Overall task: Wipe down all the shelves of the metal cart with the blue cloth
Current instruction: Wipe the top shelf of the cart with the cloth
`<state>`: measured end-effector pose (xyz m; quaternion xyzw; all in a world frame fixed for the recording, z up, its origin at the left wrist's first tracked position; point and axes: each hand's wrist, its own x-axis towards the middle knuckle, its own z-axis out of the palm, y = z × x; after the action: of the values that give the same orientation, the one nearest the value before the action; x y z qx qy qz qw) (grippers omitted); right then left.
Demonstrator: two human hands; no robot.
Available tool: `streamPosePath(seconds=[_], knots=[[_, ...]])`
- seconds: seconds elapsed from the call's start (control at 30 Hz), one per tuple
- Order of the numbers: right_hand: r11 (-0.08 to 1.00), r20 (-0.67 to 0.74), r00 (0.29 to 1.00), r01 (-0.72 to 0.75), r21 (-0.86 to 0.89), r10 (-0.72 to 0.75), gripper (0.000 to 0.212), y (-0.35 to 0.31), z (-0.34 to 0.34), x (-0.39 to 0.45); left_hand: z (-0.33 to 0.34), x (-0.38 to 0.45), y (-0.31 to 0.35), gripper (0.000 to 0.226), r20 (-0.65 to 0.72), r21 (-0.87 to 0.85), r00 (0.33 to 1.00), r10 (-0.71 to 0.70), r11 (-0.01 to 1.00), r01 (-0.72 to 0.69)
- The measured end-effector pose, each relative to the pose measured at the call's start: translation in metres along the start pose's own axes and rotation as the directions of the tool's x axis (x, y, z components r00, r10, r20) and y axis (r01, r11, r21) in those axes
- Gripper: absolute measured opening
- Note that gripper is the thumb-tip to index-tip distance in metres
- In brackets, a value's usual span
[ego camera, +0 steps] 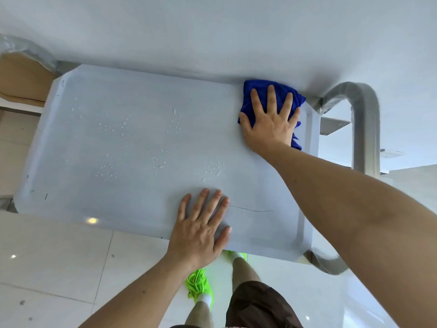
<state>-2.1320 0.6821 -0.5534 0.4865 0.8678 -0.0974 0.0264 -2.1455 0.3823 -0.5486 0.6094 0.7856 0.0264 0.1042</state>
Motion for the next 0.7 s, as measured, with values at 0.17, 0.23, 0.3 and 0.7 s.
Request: streamPosePath(seconds=[0.17, 0.23, 0.3, 0.7], knots=[[1.0, 0.01, 1.0, 0.014, 0.01, -0.014, 0.069, 0.007, -0.006, -0.004, -0.001, 0.0, 0.0, 0.066, 0.014, 0.011, 1.0, -0.004, 1.0, 0.004], [1.0, 0.022, 1.0, -0.01, 0.027, 0.01, 0.069, 0.017, -0.009, -0.007, 0.0, 0.0, 0.0, 0.066, 0.018, 0.009, 1.0, -0.009, 1.0, 0.009], [0.998, 0.029, 0.998, -0.053, 0.033, 0.052, 0.069, 0.028, -0.01, -0.013, 0.0, 0.0, 0.0, 0.065, 0.029, -0.002, 1.0, -0.011, 1.0, 0.011], [0.987, 0.088, 0.985, -0.154, 0.033, 0.151, 0.069, 0.029, 0.003, -0.126, -0.008, 0.004, 0.002, 0.064, 0.175, 0.04, 0.983, -0.062, 0.998, 0.056]])
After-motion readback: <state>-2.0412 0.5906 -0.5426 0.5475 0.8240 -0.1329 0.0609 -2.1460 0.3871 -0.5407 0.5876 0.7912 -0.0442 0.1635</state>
